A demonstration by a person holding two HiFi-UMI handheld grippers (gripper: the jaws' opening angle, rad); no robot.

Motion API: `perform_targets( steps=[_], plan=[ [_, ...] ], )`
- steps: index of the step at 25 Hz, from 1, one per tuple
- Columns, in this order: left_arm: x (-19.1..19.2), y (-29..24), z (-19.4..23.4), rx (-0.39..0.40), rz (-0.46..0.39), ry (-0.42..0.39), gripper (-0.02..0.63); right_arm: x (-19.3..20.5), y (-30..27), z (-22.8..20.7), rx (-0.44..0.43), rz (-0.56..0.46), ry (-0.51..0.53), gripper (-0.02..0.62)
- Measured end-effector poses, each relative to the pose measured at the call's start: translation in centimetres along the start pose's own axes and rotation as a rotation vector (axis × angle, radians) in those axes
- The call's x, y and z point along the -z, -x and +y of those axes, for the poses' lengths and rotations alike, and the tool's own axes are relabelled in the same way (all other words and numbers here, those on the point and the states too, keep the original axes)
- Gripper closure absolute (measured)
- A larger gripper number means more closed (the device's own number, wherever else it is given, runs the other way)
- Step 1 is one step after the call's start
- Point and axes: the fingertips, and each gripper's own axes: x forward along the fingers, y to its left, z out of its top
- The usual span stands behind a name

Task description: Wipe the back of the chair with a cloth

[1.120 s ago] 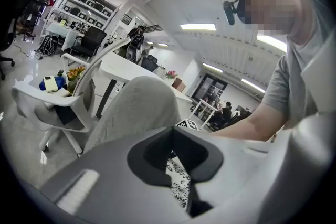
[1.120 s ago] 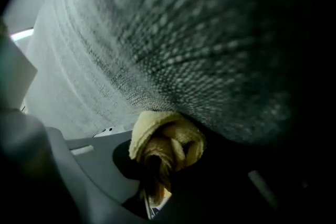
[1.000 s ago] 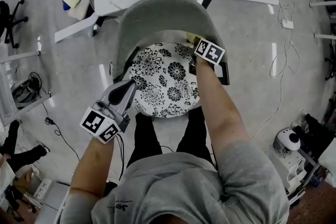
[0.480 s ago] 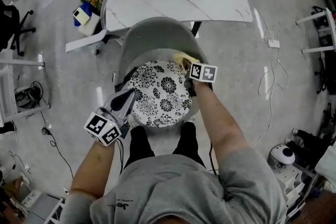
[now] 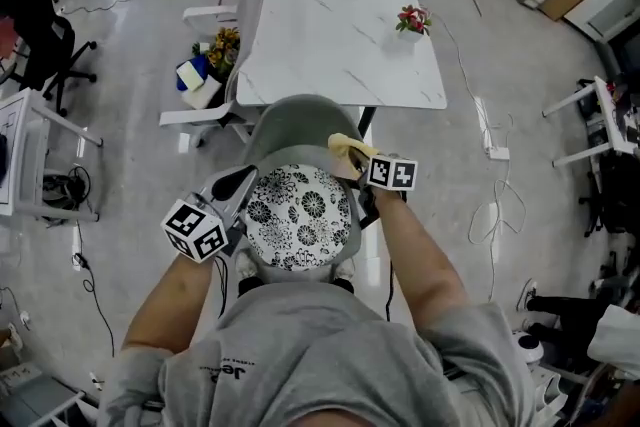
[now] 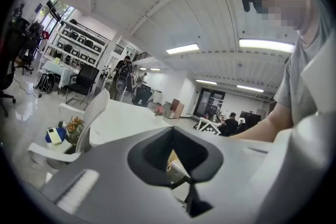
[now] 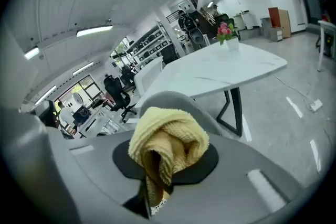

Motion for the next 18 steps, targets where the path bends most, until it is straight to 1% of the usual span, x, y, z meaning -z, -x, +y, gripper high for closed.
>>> perform_targets(
  steps=[5,10,14,18],
  plan=[
    [-5.9,1.5,-1.7,0.004,-0.078,-0.055,0.548,-6.3,5.8,5.4,-0.048,-0.056,0.171,0.538],
    [-9.2,3.3,-3.6,0.006,-0.094,-0.097,0.548,-11.0,12.7,11.5,-0.132,-0.134,0.364,0.538],
    [-11.2,4.3,-4.9,0.011,-0.122,-0.092,0.548,-13.1,17.9,14.7,-0.184,-0.215,0.460,0.538],
    [-12.7,4.7,-5.9,0.016,-0.135,-0.079,0.548,-13.7,21.8,16.2,-0.214,-0.277,0.505,0.537]
  ],
)
